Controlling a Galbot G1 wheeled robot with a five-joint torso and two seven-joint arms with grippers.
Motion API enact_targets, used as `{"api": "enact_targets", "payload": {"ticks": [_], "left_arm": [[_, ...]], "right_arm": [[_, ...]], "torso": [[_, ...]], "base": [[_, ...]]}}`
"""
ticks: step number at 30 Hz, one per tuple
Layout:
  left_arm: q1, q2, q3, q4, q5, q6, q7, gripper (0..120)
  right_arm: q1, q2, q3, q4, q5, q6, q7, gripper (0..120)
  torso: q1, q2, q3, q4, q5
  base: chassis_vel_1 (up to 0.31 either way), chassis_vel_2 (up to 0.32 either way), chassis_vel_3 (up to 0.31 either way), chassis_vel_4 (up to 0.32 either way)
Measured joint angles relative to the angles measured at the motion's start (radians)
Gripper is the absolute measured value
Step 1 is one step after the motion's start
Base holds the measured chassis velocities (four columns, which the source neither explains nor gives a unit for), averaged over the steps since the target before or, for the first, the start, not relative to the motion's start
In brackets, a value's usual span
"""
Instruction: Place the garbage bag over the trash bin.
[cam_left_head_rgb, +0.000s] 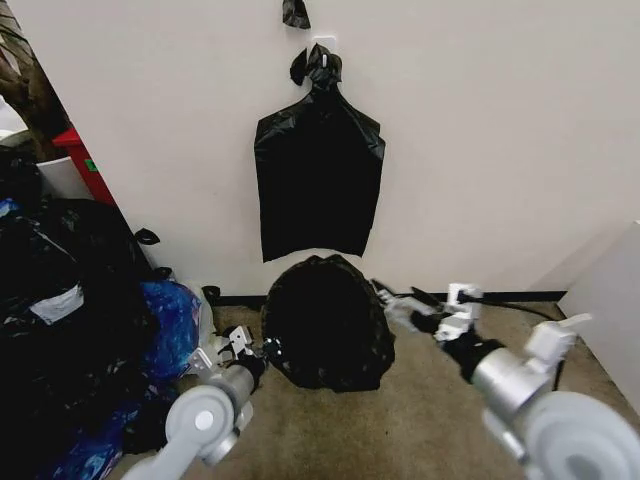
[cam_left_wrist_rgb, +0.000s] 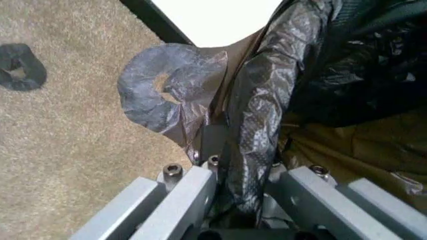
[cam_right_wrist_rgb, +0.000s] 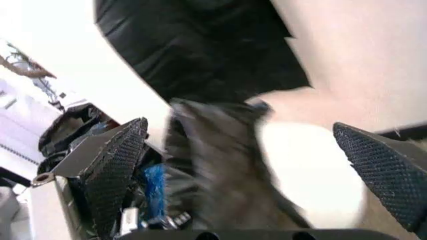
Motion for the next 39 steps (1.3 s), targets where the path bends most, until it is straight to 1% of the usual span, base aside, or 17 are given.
{"api": "enact_targets", "payload": {"ticks": [1, 2, 3, 5, 6, 8, 10, 13, 16, 21, 27, 33, 39], "left_arm": [[-0.002, 0.000, -0.008, 0.001, -0.018, 0.003, 0.000, 0], [-0.007, 0.000, -0.029, 0.005, -0.062, 0.011, -0.001, 0], [-0.008, 0.000, -0.037, 0.006, -0.080, 0.015, -0.002, 0], [-0.010, 0.002, -0.070, 0.011, -0.150, 0.033, -0.002, 0], [-0.010, 0.002, -0.070, 0.011, -0.150, 0.033, -0.002, 0], [-0.007, 0.006, -0.099, 0.016, -0.210, 0.058, 0.008, 0], [-0.001, 0.010, -0.117, 0.019, -0.253, 0.085, 0.023, 0], [0.003, 0.012, -0.129, 0.025, -0.293, 0.112, 0.034, 0], [0.005, 0.012, -0.133, 0.025, -0.306, 0.125, 0.043, 0], [0.010, 0.020, -0.132, 0.019, -0.303, 0.129, 0.048, 0], [0.020, 0.025, -0.131, 0.008, -0.290, 0.129, 0.054, 0], [0.032, 0.023, -0.130, -0.007, -0.278, 0.131, 0.063, 0], [0.035, 0.025, -0.131, -0.014, -0.274, 0.133, 0.066, 0]], "right_arm": [[-0.015, -0.001, 0.018, -0.020, 0.006, -0.001, -0.030, 100], [-0.051, 0.001, 0.049, -0.081, -0.001, 0.000, -0.113, 100], [-0.060, 0.003, 0.053, -0.099, -0.009, 0.001, -0.136, 100], [-0.100, 0.018, 0.056, -0.180, -0.072, 0.018, -0.231, 100], [-0.100, 0.018, 0.056, -0.180, -0.072, 0.018, -0.231, 100], [-0.122, 0.037, 0.037, -0.214, -0.105, 0.032, -0.247, 100], [-0.124, 0.057, 0.012, -0.219, -0.117, 0.039, -0.225, 100], [-0.109, 0.079, -0.016, -0.198, -0.123, 0.040, -0.168, 100], [-0.097, 0.090, -0.035, -0.176, -0.149, 0.039, -0.137, 100], [-0.090, 0.102, -0.077, -0.126, -0.225, 0.040, -0.069, 100], [-0.079, 0.109, -0.111, -0.100, -0.267, 0.044, -0.035, 100], [-0.045, 0.111, -0.140, -0.111, -0.301, 0.048, -0.018, 100], [-0.040, 0.113, -0.156, -0.120, -0.319, 0.048, -0.018, 100]], "torso": [[0.000, 0.000, 0.000, 0.0001, 0.0000], [0.000, 0.000, 0.000, 0.0002, -0.0001], [0.000, 0.000, 0.000, 0.0001, -0.0001], [0.000, 0.000, 0.000, 0.0001, 0.0003], [0.000, 0.000, 0.000, 0.0001, 0.0003], [0.000, 0.000, 0.000, -0.0001, 0.0001], [0.000, 0.000, 0.000, 0.0003, 0.0003], [0.000, 0.000, 0.000, 0.0003, 0.0000], [0.000, 0.000, 0.000, 0.0005, -0.0003], [0.000, 0.000, 0.000, 0.0003, -0.0004], [0.000, 0.000, 0.000, 0.0002, -0.0004], [0.000, 0.000, 0.000, 0.0004, -0.0002], [0.000, 0.000, 0.000, 0.0003, -0.0001]], "base": [[0.000, 0.000, 0.000, 0.000], [0.000, 0.000, 0.000, 0.000], [0.000, 0.000, 0.000, 0.000], [0.000, 0.000, 0.000, 0.000], [0.000, 0.000, 0.000, 0.000], [0.000, 0.000, 0.000, 0.000], [0.000, 0.000, 0.000, 0.000], [0.000, 0.000, 0.000, 0.000], [0.000, 0.000, 0.000, 0.000], [0.000, 0.000, 0.000, 0.000], [0.000, 0.000, 0.000, 0.000], [0.000, 0.000, 0.000, 0.000], [0.000, 0.000, 0.000, 0.000]]}}
